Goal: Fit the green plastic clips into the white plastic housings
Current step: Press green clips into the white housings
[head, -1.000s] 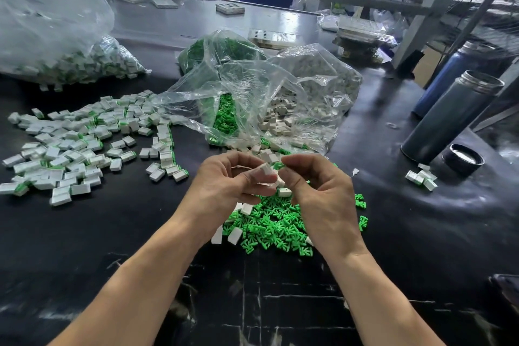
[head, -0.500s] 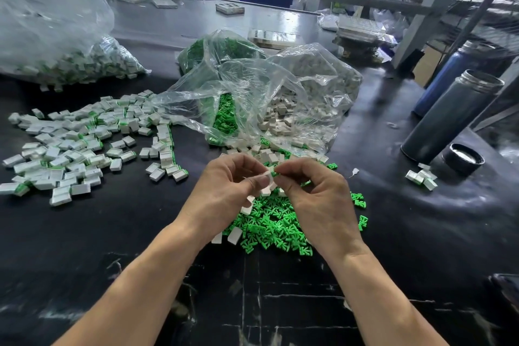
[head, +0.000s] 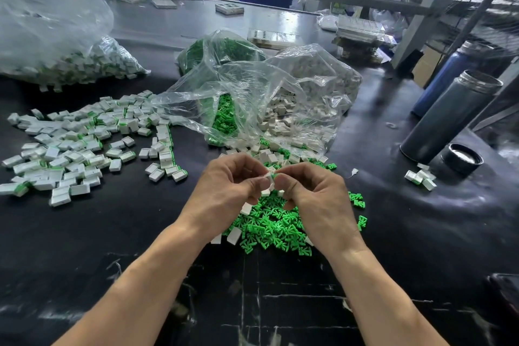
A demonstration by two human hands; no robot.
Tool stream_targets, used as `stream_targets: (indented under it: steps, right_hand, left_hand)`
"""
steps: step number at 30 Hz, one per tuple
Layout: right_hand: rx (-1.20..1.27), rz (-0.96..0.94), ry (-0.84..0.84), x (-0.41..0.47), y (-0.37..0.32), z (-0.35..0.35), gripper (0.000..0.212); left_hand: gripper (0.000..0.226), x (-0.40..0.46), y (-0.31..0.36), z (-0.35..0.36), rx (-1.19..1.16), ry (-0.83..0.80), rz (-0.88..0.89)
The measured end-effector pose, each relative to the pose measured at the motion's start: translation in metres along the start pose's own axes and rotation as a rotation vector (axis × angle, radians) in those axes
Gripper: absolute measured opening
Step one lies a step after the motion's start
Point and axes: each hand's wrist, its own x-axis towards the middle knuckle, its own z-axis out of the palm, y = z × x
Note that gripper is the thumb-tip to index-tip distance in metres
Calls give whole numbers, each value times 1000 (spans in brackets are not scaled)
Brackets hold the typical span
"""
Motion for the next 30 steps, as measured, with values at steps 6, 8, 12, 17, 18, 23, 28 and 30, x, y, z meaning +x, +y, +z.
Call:
stream_targets:
  steps: [6, 8, 12, 17, 18, 23, 28, 30]
  right_hand:
    - [-175, -49, 12, -3, 1, 1, 16]
    - [-198, -48, 4, -4, 0, 1, 15]
    - [-217, -39, -6, -5, -2, -2, 13]
    - [-249, -18, -33, -5, -2, -5, 15]
    - [-268, -25, -34, -5, -2, -5, 14]
    - [-365, -99, -17, -6, -4, -1, 10]
    - [-270, -51, 7, -5, 2, 1, 12]
    - [-158, -15, 37, -5, 2, 3, 15]
  left_hand:
    - [15, -2, -1, 2, 73, 39, 70]
    - [18, -2, -2, 2, 92, 42, 80]
    - [21, -2, -2, 1, 133, 33, 95]
    - [23, -1, -1, 0, 236, -20, 114]
    - [24, -1, -1, 0, 247, -25, 114]
    - [25, 0, -2, -2, 261, -22, 114]
    - [24, 0, -1, 1, 270, 1, 125]
    - [22, -1, -1, 2, 203, 31, 110]
